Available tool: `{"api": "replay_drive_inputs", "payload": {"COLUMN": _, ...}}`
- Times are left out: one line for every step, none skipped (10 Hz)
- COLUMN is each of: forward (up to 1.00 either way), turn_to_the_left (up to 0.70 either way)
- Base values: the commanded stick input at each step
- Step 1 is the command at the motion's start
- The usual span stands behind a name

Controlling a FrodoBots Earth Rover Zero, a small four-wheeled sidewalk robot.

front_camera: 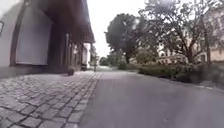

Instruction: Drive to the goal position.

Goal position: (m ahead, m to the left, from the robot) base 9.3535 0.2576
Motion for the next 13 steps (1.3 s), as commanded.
{"api": "replay_drive_inputs", "payload": {"forward": 0.85, "turn_to_the_left": 0.01}}
{"api": "replay_drive_inputs", "payload": {"forward": 0.85, "turn_to_the_left": 0.01}}
{"api": "replay_drive_inputs", "payload": {"forward": 0.85, "turn_to_the_left": 0.01}}
{"api": "replay_drive_inputs", "payload": {"forward": 0.85, "turn_to_the_left": 0.01}}
{"api": "replay_drive_inputs", "payload": {"forward": 0.85, "turn_to_the_left": 0.01}}
{"api": "replay_drive_inputs", "payload": {"forward": 0.85, "turn_to_the_left": 0.01}}
{"api": "replay_drive_inputs", "payload": {"forward": 0.85, "turn_to_the_left": 0.01}}
{"api": "replay_drive_inputs", "payload": {"forward": 0.85, "turn_to_the_left": 0.01}}
{"api": "replay_drive_inputs", "payload": {"forward": 0.85, "turn_to_the_left": 0.01}}
{"api": "replay_drive_inputs", "payload": {"forward": 0.85, "turn_to_the_left": 0.01}}
{"api": "replay_drive_inputs", "payload": {"forward": 0.85, "turn_to_the_left": -0.08}}
{"api": "replay_drive_inputs", "payload": {"forward": 0.85, "turn_to_the_left": -0.32}}
{"api": "replay_drive_inputs", "payload": {"forward": 0.85, "turn_to_the_left": -0.20}}
